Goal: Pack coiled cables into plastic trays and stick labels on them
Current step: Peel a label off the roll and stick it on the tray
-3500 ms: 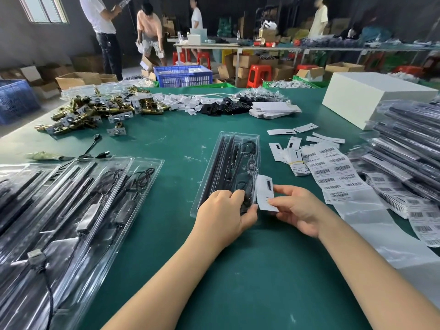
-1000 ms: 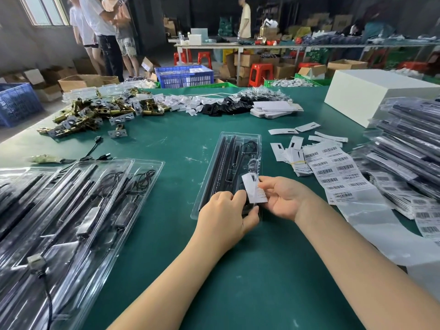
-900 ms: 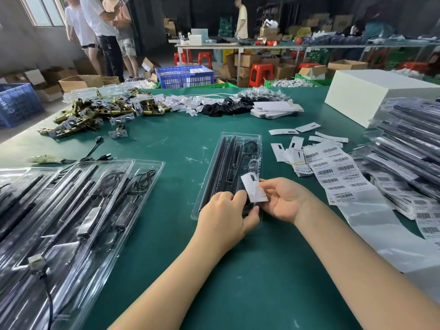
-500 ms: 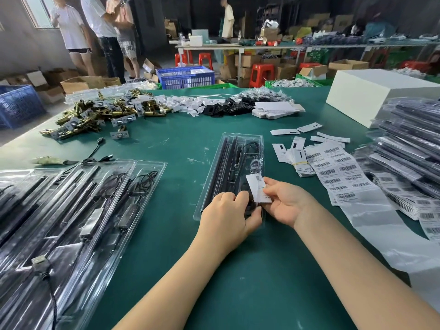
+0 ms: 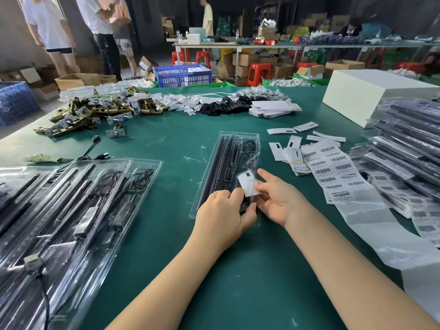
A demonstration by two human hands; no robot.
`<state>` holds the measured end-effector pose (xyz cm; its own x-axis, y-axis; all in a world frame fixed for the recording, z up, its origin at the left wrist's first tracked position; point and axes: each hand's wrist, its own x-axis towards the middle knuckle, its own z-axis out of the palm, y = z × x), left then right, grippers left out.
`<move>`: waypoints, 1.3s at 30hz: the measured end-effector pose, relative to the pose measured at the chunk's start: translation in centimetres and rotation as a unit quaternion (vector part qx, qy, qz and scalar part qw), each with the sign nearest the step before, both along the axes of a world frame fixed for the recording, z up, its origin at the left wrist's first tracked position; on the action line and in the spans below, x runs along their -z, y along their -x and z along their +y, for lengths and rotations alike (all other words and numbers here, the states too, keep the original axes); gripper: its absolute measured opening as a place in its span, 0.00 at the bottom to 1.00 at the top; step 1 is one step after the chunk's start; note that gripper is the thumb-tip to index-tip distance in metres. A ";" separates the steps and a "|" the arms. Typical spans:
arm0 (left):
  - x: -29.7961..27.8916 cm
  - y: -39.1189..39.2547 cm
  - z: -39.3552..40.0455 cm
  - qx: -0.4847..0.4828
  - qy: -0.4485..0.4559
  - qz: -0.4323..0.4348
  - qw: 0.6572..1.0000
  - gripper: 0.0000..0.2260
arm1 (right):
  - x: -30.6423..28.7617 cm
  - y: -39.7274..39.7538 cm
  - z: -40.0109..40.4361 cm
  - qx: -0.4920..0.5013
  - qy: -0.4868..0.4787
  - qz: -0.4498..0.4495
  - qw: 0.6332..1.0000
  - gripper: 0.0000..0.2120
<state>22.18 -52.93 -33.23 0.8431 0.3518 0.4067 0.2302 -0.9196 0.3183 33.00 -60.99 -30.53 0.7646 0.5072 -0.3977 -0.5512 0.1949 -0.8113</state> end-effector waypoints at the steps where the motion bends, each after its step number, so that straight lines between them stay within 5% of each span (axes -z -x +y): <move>1: 0.0 0.0 0.0 0.000 -0.005 0.006 1.000 0.18 | 0.0 0.0 0.0 0.004 -0.004 0.002 1.000 0.28; 22: 0.3 -0.2 0.0 -0.007 -0.015 0.036 0.999 0.19 | 0.6 2.1 -0.5 0.020 -0.028 -0.013 0.999 0.29; 29: 0.1 -0.1 0.0 -0.013 -0.015 0.040 0.999 0.30 | 0.1 2.3 -0.9 0.025 -0.069 0.033 0.997 0.29; 35: 0.1 -0.1 0.0 -0.012 -0.009 0.042 0.999 0.25 | 0.1 2.8 -0.5 0.076 -0.060 0.024 0.995 0.24; 39: 0.0 0.0 0.0 -0.011 -0.005 0.035 0.999 0.32 | 0.0 2.6 -0.5 0.079 -0.049 0.034 0.995 0.22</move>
